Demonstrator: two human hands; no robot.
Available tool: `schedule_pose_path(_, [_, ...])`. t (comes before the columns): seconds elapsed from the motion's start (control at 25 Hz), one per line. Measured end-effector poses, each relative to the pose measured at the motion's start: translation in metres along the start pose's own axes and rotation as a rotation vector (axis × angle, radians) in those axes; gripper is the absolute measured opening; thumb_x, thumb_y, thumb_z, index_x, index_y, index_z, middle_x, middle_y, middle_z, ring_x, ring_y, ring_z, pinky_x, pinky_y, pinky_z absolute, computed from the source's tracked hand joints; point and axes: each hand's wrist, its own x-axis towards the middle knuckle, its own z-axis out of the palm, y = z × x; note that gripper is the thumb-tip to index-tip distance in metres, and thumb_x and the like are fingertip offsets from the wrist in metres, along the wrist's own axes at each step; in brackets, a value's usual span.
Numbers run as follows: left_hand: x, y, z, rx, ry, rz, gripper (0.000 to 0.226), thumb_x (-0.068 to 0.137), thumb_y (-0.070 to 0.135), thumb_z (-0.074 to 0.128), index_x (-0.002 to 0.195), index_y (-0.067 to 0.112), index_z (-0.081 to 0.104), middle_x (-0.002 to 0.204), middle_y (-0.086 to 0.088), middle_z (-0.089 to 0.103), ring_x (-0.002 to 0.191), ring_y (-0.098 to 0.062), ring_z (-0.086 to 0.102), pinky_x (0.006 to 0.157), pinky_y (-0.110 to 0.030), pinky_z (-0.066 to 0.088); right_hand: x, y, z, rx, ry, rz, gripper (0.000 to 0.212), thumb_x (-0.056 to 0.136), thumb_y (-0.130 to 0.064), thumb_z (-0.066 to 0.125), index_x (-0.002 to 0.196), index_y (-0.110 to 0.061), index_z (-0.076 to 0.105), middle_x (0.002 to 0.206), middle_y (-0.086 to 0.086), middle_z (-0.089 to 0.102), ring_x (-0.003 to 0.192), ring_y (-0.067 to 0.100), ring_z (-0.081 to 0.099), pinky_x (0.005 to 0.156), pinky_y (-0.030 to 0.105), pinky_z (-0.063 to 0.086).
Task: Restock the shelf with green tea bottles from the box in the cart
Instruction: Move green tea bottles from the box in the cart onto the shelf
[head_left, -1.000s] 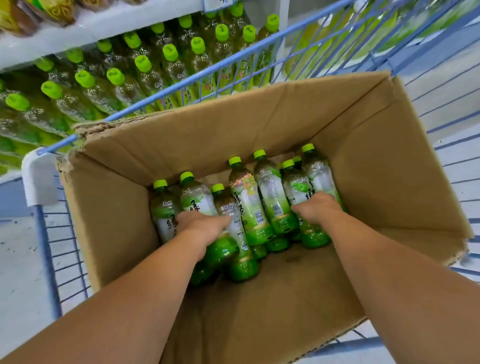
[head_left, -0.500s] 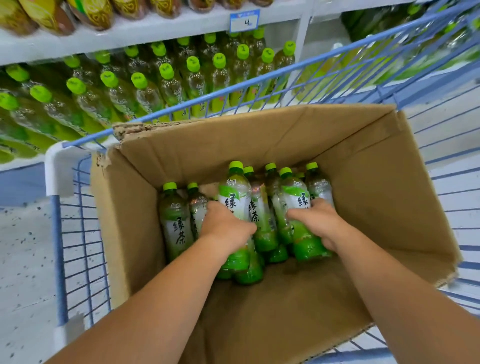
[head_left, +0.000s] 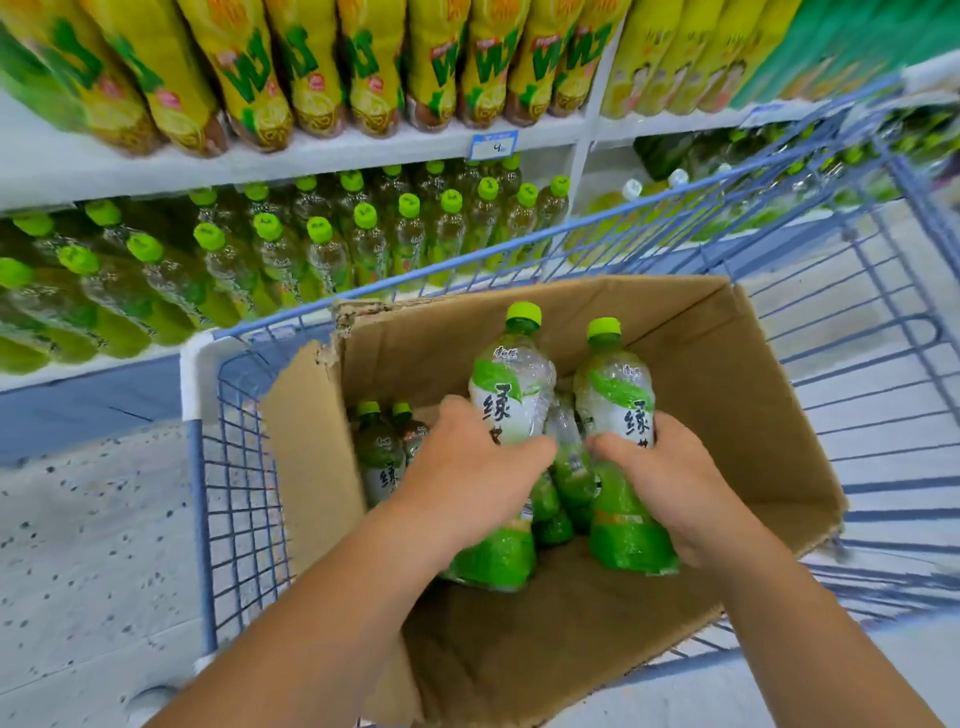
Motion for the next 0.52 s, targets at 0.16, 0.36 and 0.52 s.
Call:
schedule_pose_path(0.16, [-0.044,0.006,-0.053,-0.12,-0.024,0.104,0.036,0.075,0.047,0.072,0.101,0.027,0.055,0.093,0.0,0.067,0.084,-0.019,0.066,0.072,-0.038,0.057,-0.06,-0.05,0.009,-0.03,0.096,-0.128,0.021,0.072,-0.023,0.079,0.089,-0.016,0.068,0.079,0.006,0.074,0.074,0.026,0.072,0.068,0.048,0.061])
schedule_pose_path(0.36, [-0.084,-0.01,-0.154,-0.243,0.034,0.277,0.03,0.076,0.047,0.076,0.099,0.037,0.061,0.087,0.013,0.073,0.083,-0.012,0.072,0.077,-0.045,0.059,-0.133,-0.127,0.055,-0.185,0.151,-0.313,0.023,0.071,-0.033,0.081,0.086,-0.021,0.068,0.074,-0.005,0.072,0.065,0.01,0.068,0.06,0.031,0.053])
schedule_pose_path(0.52, [-0.104,-0.042,-0.245,-0.255,0.197,0.328,0.029,0.081,0.04,0.076,0.1,0.035,0.056,0.082,0.014,0.07,0.075,-0.003,0.067,0.07,-0.033,0.054,-0.185,-0.185,0.126,-0.237,0.117,-0.413,0.024,0.071,-0.033,0.081,0.088,-0.022,0.068,0.075,-0.006,0.072,0.07,0.011,0.068,0.062,0.03,0.051])
